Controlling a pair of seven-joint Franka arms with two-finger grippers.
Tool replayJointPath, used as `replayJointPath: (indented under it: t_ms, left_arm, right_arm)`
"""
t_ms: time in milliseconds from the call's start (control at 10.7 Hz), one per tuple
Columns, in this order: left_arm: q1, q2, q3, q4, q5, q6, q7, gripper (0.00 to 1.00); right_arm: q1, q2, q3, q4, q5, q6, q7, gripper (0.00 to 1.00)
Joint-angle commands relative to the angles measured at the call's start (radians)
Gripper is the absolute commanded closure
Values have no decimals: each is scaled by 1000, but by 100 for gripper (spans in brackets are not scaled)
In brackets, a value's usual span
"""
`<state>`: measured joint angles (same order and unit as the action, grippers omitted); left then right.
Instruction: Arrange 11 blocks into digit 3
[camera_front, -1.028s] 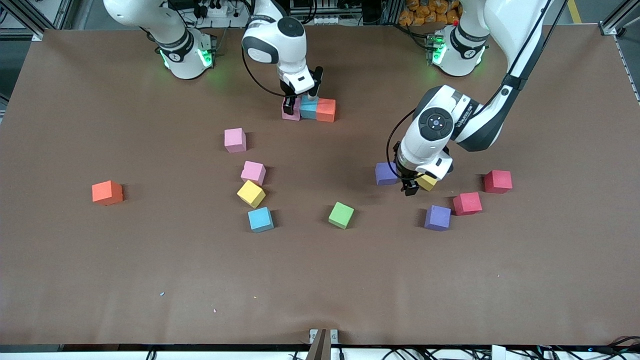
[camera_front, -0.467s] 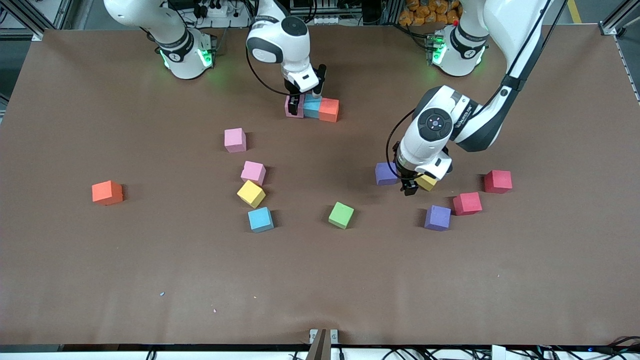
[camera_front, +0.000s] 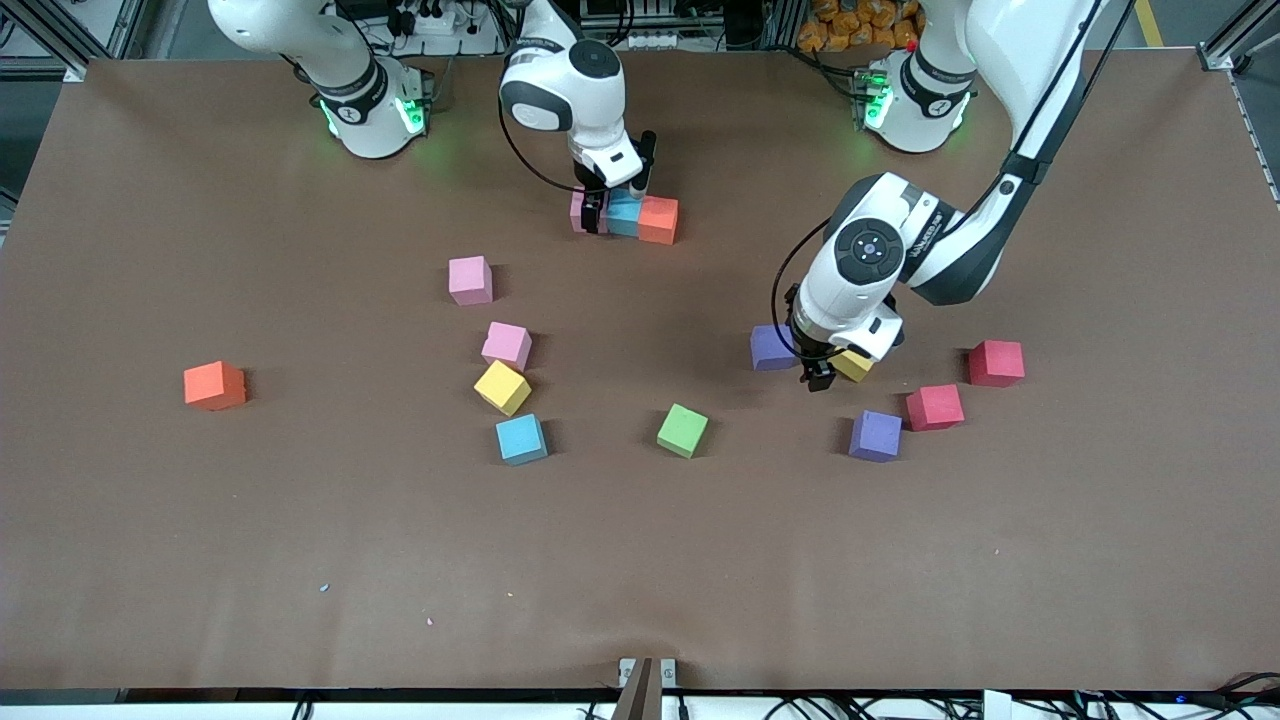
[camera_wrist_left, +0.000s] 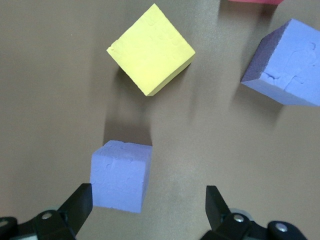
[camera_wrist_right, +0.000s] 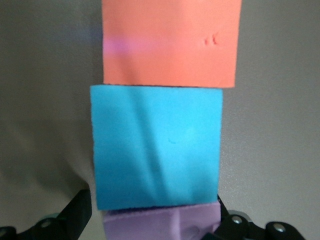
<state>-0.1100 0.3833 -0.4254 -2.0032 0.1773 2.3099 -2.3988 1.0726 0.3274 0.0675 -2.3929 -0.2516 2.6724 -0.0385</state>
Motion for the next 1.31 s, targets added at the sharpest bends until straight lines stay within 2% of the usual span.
replayJointPath:
  t_ms: [0,467,1214]
  left_arm:
    - [-4,5,-1,15,19,-14,-23,0]
    - [-5,5,-1,17,19,-14,-23,0]
    - [-5,6,-1,17,19,-14,-23,0]
  right_arm:
    - [0,13,1,17,3,-3,17,0]
    - [-10,13,1,20,57,-5,38,0]
    - [-8,12,0,43,57,-5,106,0]
